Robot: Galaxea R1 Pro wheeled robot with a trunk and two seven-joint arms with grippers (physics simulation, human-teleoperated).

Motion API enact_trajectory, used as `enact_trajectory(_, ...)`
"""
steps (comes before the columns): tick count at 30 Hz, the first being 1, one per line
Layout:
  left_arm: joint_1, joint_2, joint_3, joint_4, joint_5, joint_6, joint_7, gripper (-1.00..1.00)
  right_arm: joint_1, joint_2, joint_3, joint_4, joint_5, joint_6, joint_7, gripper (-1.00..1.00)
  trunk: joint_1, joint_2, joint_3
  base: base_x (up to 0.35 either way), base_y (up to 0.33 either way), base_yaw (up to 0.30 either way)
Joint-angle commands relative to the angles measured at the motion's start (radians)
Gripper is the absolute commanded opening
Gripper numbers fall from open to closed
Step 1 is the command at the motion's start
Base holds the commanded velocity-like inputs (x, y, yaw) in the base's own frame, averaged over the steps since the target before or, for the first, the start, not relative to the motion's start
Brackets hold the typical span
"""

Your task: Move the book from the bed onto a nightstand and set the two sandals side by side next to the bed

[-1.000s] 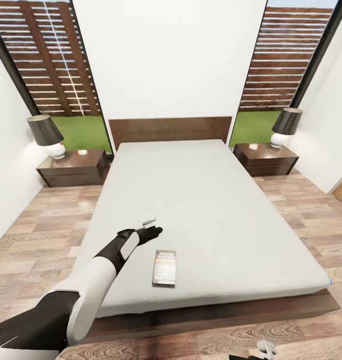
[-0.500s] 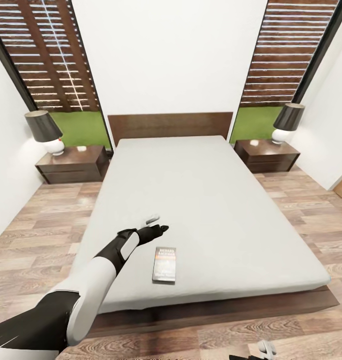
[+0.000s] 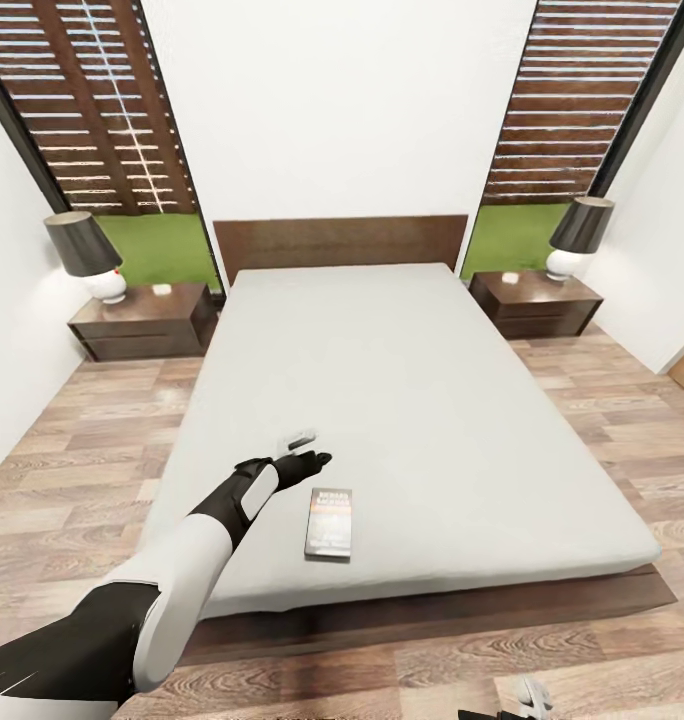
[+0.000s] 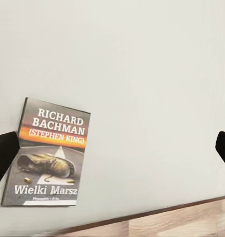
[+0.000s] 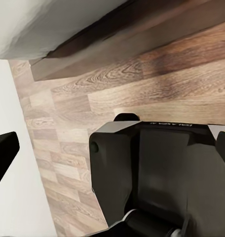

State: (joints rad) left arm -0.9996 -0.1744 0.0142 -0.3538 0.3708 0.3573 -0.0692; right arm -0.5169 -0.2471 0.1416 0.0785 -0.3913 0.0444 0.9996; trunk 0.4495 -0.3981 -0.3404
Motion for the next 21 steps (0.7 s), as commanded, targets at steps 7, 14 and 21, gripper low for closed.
enact_trajectory(7,-0.001,0.0,0.001,-0.001,0.006,0.005,0.032,1.0,-0.002,0.0,0.007,0.003,-0.011,0.005,0.005,1.0,0.0,-0.002,-0.013,0.0,0.0,0.0)
enact_trajectory(14,-0.001,0.0,0.001,-0.001,0.007,0.005,0.034,1.0,-0.002,-0.001,0.007,0.003,-0.011,0.005,0.005,1.0,0.0,-0.002,-0.024,0.0,0.0,0.0)
enact_trajectory(21,-0.001,0.0,0.001,-0.001,0.006,0.005,0.033,1.0,-0.002,0.0,0.007,0.003,-0.011,0.005,0.005,1.0,0.0,-0.002,-0.035,0.0,0.0,0.0)
